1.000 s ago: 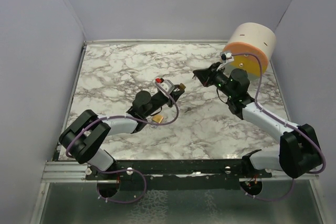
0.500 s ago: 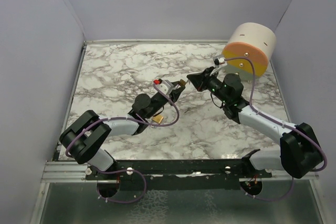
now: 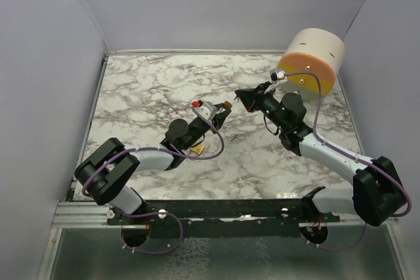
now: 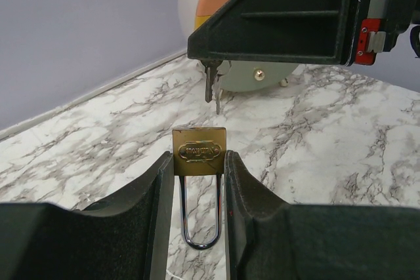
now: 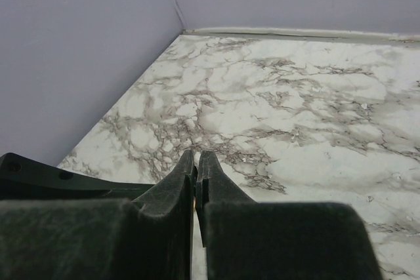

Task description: Unlock with the key

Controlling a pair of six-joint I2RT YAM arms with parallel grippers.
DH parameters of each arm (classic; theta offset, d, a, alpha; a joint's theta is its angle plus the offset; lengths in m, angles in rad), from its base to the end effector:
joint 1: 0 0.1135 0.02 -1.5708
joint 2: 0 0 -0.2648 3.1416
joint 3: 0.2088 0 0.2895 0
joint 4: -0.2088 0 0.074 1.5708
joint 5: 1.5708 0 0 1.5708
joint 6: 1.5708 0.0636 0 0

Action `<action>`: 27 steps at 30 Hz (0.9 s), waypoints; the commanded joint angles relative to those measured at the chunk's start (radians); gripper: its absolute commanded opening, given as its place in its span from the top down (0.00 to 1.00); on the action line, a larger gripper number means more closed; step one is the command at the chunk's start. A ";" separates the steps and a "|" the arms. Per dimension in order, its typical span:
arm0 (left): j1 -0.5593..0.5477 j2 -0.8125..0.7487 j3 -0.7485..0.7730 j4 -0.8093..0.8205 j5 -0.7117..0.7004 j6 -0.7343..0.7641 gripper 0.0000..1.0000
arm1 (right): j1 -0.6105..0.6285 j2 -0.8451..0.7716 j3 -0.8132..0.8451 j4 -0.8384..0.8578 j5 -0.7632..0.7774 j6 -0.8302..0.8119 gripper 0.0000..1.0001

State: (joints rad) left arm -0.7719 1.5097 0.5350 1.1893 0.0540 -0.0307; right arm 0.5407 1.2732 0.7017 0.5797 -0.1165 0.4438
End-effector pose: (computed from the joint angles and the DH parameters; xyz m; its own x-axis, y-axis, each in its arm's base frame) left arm 0.2461 -0.2444 0.2064 0.1300 -0.1693 -0.9770 0.7386 0.6739 -0.0185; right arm 0.2964 0.1866 0.2651 -0.2560 0.3438 -0.9035 -0.5547 0.7132 0.4285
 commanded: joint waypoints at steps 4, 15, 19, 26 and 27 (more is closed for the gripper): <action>-0.008 0.006 0.002 0.051 -0.015 0.010 1.00 | 0.010 -0.011 -0.002 0.039 0.000 0.007 0.99; -0.016 0.020 0.020 0.047 -0.012 0.012 1.00 | 0.031 -0.005 -0.007 0.043 -0.002 0.020 0.99; -0.015 0.014 0.023 0.046 -0.013 0.019 1.00 | 0.034 -0.002 -0.013 0.043 -0.002 0.023 0.99; -0.016 0.006 0.023 0.043 -0.012 0.024 1.00 | 0.038 0.000 -0.024 0.047 -0.003 0.027 0.99; -0.017 0.005 0.024 0.042 -0.013 0.023 1.00 | 0.038 0.000 -0.026 0.047 -0.004 0.027 0.99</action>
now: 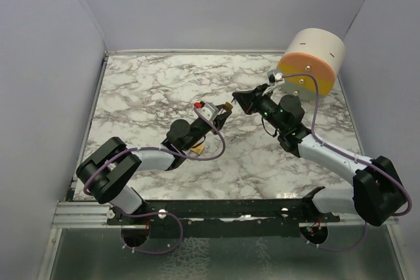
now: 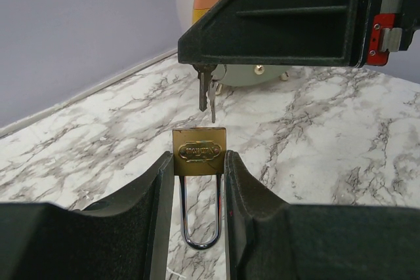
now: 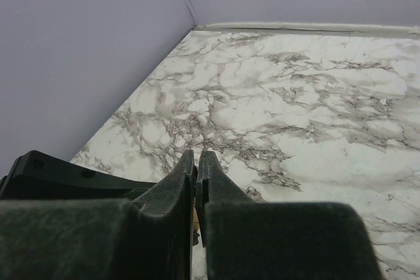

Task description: Unlock with the key

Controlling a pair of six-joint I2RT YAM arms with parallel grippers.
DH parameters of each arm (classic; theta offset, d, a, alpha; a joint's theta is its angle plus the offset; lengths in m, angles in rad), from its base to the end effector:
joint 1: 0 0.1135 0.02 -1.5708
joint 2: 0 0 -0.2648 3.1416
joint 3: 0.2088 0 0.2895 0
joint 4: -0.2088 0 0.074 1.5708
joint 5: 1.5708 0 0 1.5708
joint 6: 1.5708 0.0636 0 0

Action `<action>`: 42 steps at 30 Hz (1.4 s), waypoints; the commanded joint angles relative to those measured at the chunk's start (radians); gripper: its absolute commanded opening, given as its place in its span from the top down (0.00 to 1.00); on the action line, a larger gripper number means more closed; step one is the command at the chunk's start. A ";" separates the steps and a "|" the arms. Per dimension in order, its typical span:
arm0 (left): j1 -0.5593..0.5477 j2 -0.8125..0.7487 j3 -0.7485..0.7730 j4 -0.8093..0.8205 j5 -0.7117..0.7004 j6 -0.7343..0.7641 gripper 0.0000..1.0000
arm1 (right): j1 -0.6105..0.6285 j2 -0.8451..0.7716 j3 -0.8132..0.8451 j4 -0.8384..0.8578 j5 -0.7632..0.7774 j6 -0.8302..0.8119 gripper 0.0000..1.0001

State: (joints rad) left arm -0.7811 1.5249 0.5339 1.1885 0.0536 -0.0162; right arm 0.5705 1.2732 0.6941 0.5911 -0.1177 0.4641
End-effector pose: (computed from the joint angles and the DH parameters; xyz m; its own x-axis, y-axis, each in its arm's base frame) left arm 0.2448 -0.2475 0.2010 0.1273 -0.1490 -0.9806 0.7425 0.6698 -0.0054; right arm 0.2900 0.1950 0.2635 -0.2753 0.3515 -0.8948 -0.5725 0.6878 0.4463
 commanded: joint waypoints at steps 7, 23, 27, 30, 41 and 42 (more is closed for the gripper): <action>-0.007 -0.016 0.027 0.043 -0.011 0.010 1.00 | 0.011 0.008 -0.021 0.039 -0.009 0.012 0.99; -0.013 -0.027 0.032 0.043 0.006 0.013 1.00 | 0.015 0.017 -0.027 0.045 -0.008 0.016 0.99; -0.014 -0.034 0.029 0.042 0.003 0.018 1.00 | 0.015 0.019 -0.028 0.043 -0.011 0.017 0.99; -0.014 -0.041 0.028 0.043 -0.001 0.022 1.00 | 0.015 0.018 -0.028 0.043 -0.012 0.017 0.99; -0.017 -0.051 0.032 0.043 0.001 0.025 1.00 | 0.014 0.019 -0.031 0.042 -0.022 0.020 0.99; -0.017 -0.052 0.035 0.044 -0.004 0.025 1.00 | 0.015 0.018 -0.030 0.041 -0.023 0.021 0.99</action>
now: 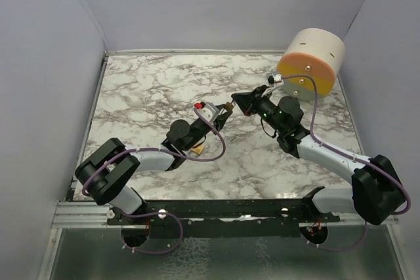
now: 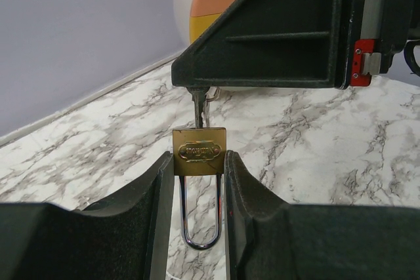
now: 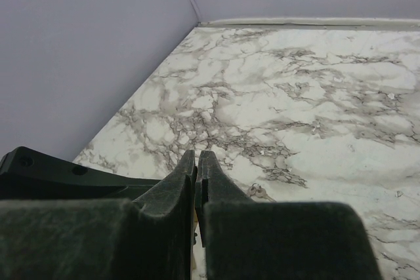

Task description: Unlock with the key

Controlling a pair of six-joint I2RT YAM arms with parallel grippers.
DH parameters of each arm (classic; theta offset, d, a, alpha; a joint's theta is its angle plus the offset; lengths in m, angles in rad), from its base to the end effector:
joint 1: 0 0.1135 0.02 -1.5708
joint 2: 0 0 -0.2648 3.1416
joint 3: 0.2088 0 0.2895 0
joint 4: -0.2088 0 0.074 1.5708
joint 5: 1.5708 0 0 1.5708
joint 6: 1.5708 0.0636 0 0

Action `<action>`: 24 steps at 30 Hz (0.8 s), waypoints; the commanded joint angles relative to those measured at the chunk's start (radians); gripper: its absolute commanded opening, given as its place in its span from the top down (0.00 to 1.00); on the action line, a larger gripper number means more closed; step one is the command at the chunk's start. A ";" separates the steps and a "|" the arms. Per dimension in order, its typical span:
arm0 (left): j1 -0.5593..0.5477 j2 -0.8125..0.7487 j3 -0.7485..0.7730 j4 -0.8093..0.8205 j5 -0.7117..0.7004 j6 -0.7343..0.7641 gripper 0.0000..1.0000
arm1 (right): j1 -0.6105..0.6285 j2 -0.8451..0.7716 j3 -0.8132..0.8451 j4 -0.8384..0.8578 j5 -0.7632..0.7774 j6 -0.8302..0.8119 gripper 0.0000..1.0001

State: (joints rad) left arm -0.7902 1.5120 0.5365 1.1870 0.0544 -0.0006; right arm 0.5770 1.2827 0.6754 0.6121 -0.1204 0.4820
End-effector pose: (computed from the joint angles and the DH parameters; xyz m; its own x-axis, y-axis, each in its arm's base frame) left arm 0.2420 -0.2492 0.2059 0.1473 -0.1496 -0.9777 0.7469 0.6648 0.0108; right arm 0.2881 0.1966 0.2557 -0.2941 0.3576 -0.8863 -0.5709 0.6780 0.4630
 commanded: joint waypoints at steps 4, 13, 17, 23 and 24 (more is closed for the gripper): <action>-0.007 -0.041 0.043 0.045 -0.021 0.017 1.00 | 0.008 0.009 -0.013 0.016 -0.029 0.006 0.99; -0.007 -0.022 0.089 0.021 -0.070 0.015 1.00 | 0.010 0.000 -0.014 0.012 -0.045 0.012 0.99; -0.007 -0.011 0.098 0.016 -0.073 0.002 1.00 | 0.010 -0.008 -0.018 0.005 -0.050 0.005 0.99; -0.007 -0.007 0.080 0.074 -0.074 0.014 1.00 | 0.010 -0.012 -0.022 -0.015 -0.047 0.018 0.99; -0.007 -0.006 0.072 0.101 -0.075 0.015 1.00 | 0.011 -0.012 -0.021 -0.021 -0.047 0.019 0.99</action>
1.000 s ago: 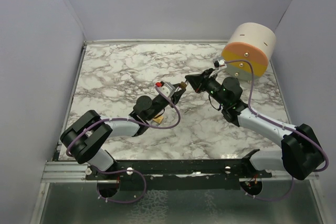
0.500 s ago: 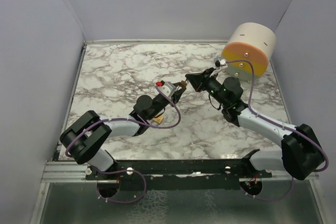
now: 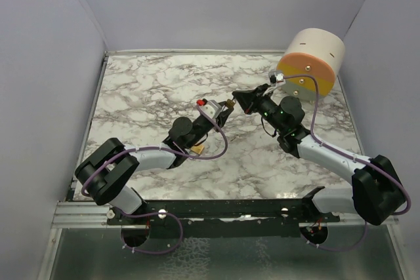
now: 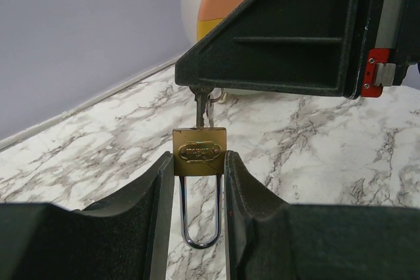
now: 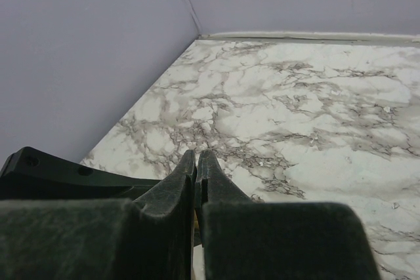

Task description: Unlock with the key

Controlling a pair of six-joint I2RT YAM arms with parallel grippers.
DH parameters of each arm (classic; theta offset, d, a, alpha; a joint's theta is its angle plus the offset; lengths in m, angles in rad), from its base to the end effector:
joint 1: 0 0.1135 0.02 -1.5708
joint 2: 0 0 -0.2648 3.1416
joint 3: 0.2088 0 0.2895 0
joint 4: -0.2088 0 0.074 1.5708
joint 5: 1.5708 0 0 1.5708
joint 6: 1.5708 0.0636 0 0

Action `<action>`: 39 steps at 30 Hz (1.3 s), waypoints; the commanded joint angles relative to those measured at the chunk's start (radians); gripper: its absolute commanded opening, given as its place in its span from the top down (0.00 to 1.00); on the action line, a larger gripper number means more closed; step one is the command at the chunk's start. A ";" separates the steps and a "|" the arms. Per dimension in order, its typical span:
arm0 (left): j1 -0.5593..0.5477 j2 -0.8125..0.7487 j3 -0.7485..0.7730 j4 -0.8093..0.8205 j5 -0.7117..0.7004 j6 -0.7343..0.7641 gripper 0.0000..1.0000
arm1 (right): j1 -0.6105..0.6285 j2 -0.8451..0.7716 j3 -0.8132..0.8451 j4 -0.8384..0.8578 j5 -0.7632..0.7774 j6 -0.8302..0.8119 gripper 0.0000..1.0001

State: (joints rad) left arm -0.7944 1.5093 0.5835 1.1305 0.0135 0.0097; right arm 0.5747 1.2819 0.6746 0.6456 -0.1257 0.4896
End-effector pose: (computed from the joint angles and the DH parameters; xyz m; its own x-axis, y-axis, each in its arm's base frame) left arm 0.2493 -0.2551 0.2155 0.1494 -0.1383 -0.9790 0.7212 0.6926 0.0122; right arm 0.2881 0.1961 0.2602 -0.2747 0.3780 -0.8841 -0.5838 0.6650 0.4657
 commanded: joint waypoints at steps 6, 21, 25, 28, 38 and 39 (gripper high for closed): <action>-0.003 0.004 0.010 0.209 -0.001 0.016 1.00 | 0.013 -0.011 -0.013 -0.061 -0.047 0.015 0.99; -0.005 0.000 0.007 0.210 0.086 0.043 1.00 | 0.013 0.014 0.039 -0.094 -0.135 -0.020 0.99; -0.005 -0.012 0.010 0.209 0.029 0.040 1.00 | 0.013 0.014 0.045 -0.121 -0.139 -0.022 0.99; -0.005 -0.017 0.007 0.231 -0.008 0.046 1.00 | 0.013 0.011 0.041 -0.140 -0.136 -0.017 0.99; -0.005 -0.013 -0.001 0.292 -0.065 0.049 1.00 | 0.013 -0.013 0.032 -0.191 -0.100 0.016 0.99; -0.005 -0.011 0.001 0.292 -0.070 0.050 1.00 | 0.013 -0.013 0.037 -0.200 -0.101 0.021 0.99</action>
State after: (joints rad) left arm -0.8001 1.5242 0.5598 1.2388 0.0029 0.0452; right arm 0.5739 1.2736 0.7151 0.5964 -0.1722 0.4820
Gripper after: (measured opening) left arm 0.303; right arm 0.013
